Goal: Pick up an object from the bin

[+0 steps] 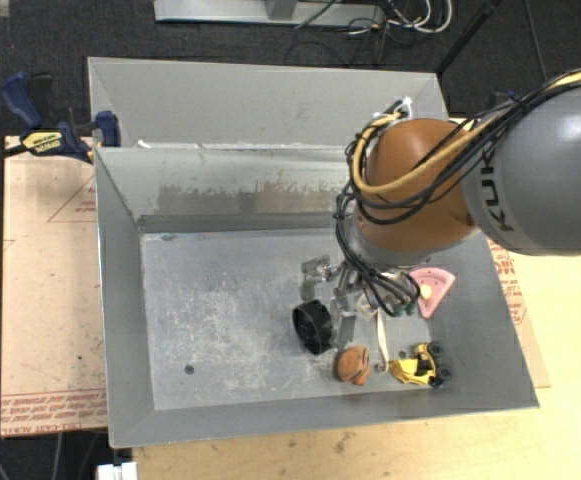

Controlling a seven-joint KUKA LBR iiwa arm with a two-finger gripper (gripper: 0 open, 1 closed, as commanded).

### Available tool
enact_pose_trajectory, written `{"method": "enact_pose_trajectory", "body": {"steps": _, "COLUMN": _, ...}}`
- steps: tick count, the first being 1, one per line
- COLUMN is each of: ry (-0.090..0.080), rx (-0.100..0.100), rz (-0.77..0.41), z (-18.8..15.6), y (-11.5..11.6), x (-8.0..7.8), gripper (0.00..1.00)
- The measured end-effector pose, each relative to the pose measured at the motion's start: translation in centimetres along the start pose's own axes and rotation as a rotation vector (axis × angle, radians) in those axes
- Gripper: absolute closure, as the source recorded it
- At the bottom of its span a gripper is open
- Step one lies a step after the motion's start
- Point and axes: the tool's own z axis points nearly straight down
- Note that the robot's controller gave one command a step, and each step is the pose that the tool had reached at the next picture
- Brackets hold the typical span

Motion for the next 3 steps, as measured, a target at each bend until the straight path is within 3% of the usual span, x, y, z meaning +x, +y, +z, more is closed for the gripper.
{"method": "enact_pose_trajectory", "body": {"steps": 1, "ry": 0.011, "rx": -0.001, "rz": -0.004, "z": -1.3, "y": -0.7, "x": 1.6, "gripper": 1.00}}
{"method": "enact_pose_trajectory", "body": {"steps": 2, "ry": 0.005, "rx": 0.000, "rz": -0.009, "z": -3.1, "y": 0.7, "x": -0.6, "gripper": 1.00}}
{"method": "enact_pose_trajectory", "body": {"steps": 3, "ry": 0.006, "rx": -0.003, "rz": -0.014, "z": -3.9, "y": 0.0, "x": 1.0, "gripper": 1.00}}
